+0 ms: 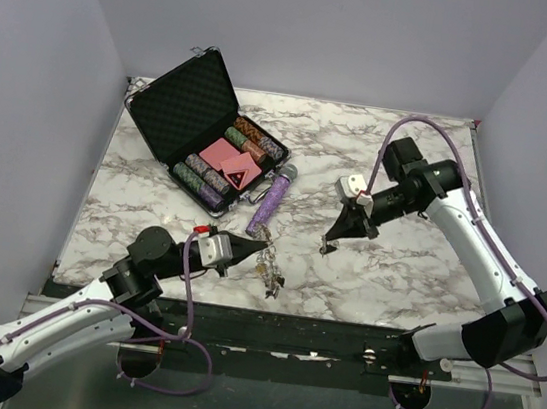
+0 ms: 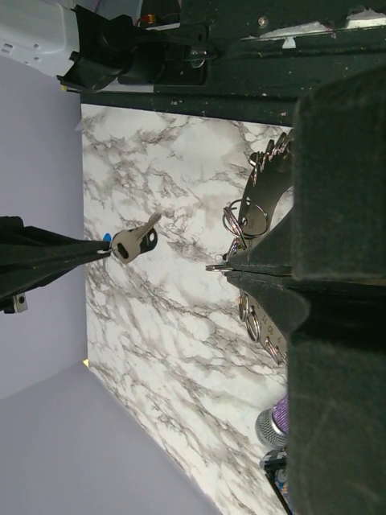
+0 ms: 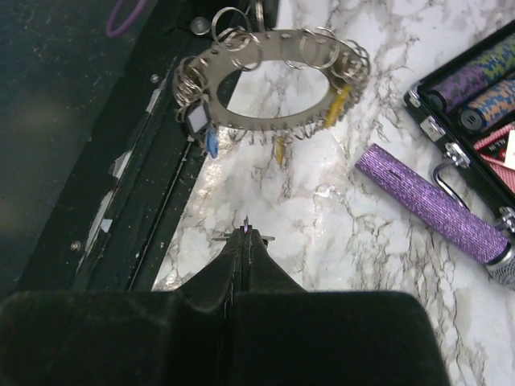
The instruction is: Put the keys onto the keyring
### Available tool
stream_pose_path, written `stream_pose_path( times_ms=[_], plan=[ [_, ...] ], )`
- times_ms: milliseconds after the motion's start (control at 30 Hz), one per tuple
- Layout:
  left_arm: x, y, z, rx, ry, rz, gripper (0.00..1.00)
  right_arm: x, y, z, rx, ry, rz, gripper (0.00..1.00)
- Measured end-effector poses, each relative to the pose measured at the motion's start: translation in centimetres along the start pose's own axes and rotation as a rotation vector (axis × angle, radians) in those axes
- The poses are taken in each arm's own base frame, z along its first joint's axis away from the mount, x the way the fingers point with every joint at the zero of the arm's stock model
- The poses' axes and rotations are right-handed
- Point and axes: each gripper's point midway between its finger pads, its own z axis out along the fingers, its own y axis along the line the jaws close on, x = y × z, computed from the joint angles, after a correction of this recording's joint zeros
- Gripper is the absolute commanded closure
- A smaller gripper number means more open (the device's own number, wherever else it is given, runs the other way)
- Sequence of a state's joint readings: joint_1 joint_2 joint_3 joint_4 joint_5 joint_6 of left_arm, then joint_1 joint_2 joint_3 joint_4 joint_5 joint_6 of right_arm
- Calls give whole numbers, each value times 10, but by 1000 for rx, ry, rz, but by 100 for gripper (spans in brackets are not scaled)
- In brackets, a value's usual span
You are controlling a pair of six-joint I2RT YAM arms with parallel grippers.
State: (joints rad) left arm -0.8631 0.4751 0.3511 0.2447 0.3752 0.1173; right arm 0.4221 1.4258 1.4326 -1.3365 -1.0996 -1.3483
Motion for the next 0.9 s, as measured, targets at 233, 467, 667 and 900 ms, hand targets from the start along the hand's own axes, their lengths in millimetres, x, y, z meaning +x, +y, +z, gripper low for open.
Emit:
stream_pose_path(
  times_ms=[233,467,667,900],
  plan=[
    [-7,7,7,3,10,48,100,-2,15,15,-63,34,-63,99],
    [4,10,12,14,40,39,100,-2,24,26,-107,55,-66,99],
    [2,12,11,12,36,43,100,-2,29,32,-127,63,-63,99],
    [3,11,12,14,39,46,100,-2,31,38,-138,68,-61,100]
  ],
)
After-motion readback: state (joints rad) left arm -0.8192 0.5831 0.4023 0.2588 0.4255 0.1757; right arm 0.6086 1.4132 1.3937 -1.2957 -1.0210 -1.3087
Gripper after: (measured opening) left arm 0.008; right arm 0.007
